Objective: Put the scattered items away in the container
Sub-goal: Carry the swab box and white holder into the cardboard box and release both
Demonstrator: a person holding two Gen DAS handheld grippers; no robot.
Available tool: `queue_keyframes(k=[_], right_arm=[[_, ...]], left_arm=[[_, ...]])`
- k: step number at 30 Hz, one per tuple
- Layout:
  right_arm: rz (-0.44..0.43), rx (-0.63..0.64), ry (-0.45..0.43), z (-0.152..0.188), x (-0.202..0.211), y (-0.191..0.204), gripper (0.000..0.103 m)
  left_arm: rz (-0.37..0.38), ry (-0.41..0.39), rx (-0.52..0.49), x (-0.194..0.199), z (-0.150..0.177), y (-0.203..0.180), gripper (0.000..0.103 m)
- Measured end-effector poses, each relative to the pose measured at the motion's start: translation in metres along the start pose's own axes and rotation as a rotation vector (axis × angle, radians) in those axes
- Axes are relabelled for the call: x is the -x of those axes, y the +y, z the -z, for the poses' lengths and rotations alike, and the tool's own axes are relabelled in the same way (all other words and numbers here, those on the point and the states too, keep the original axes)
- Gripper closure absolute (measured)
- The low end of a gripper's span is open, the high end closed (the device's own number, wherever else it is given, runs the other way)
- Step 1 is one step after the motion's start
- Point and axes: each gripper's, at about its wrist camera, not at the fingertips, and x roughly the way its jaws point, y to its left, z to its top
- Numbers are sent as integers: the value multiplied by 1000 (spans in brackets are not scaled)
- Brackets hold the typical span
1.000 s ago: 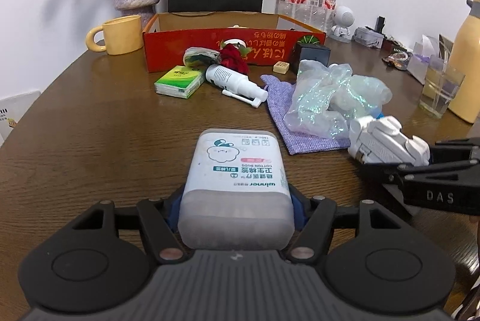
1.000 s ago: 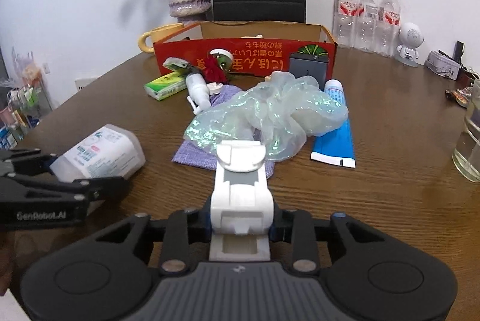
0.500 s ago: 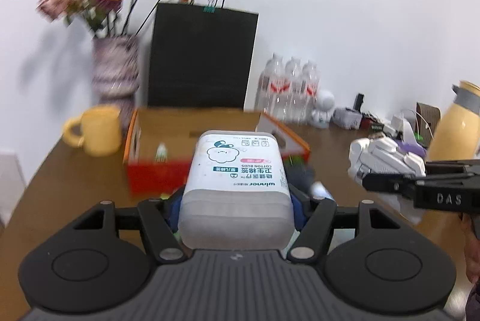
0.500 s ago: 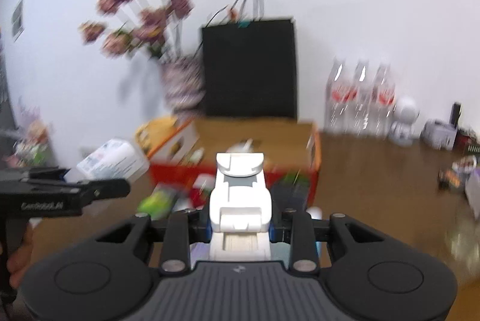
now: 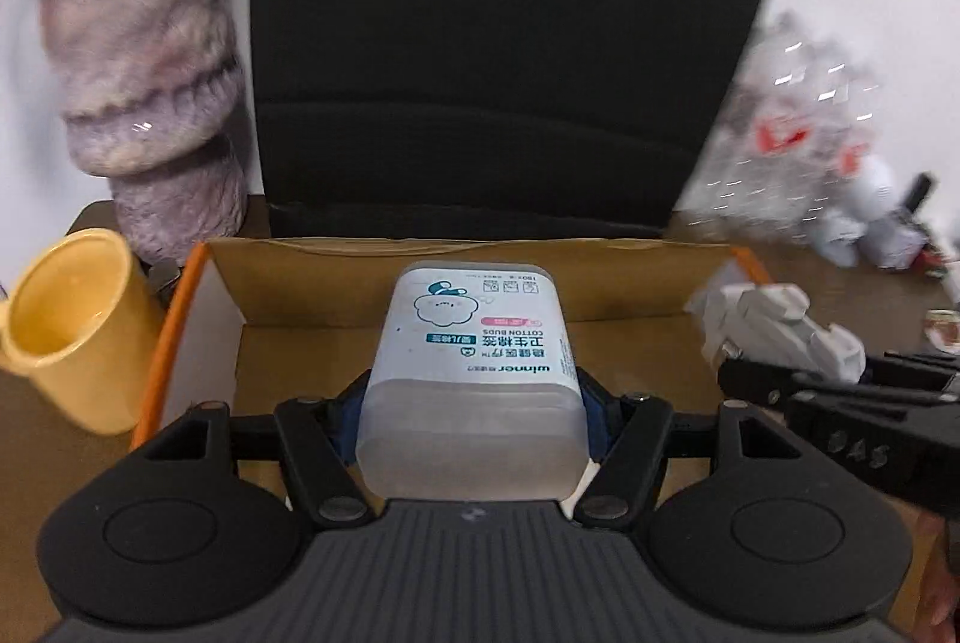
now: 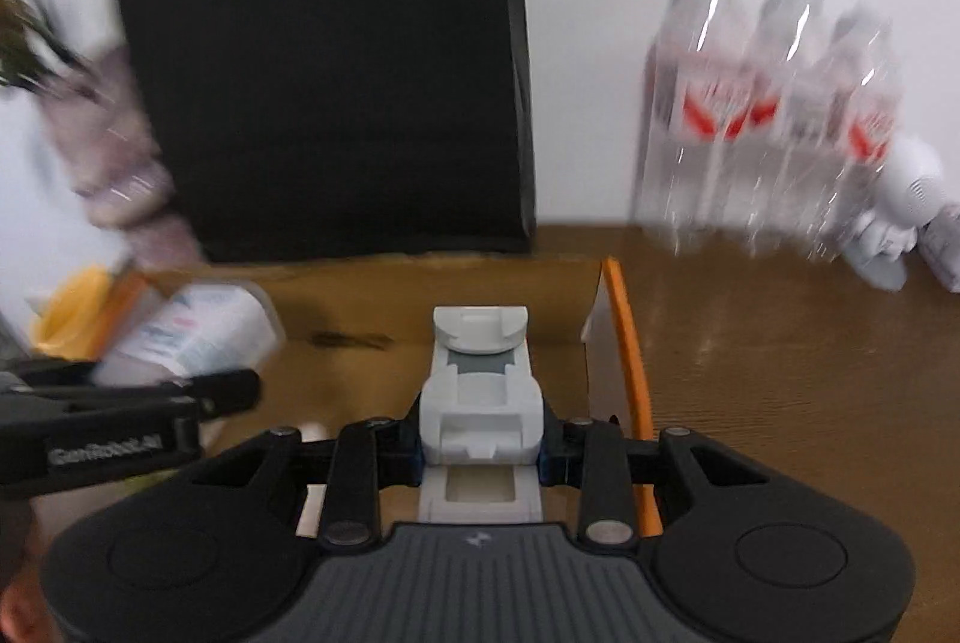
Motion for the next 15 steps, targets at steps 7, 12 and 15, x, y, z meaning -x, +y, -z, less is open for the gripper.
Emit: queue_keyframes(k=[7,12,15], right_arm=[[-16,-11,96,-1,-51,6,73],[1,-22,69,-7,-37,8,59],[-20,-36,45,-8,-15,6,53]], left_arm=[[-43,89,-24,-46,6,4,36],[-69,102,-23,-43,5,6,24],[-43,65,-24,-21,5,8,21]])
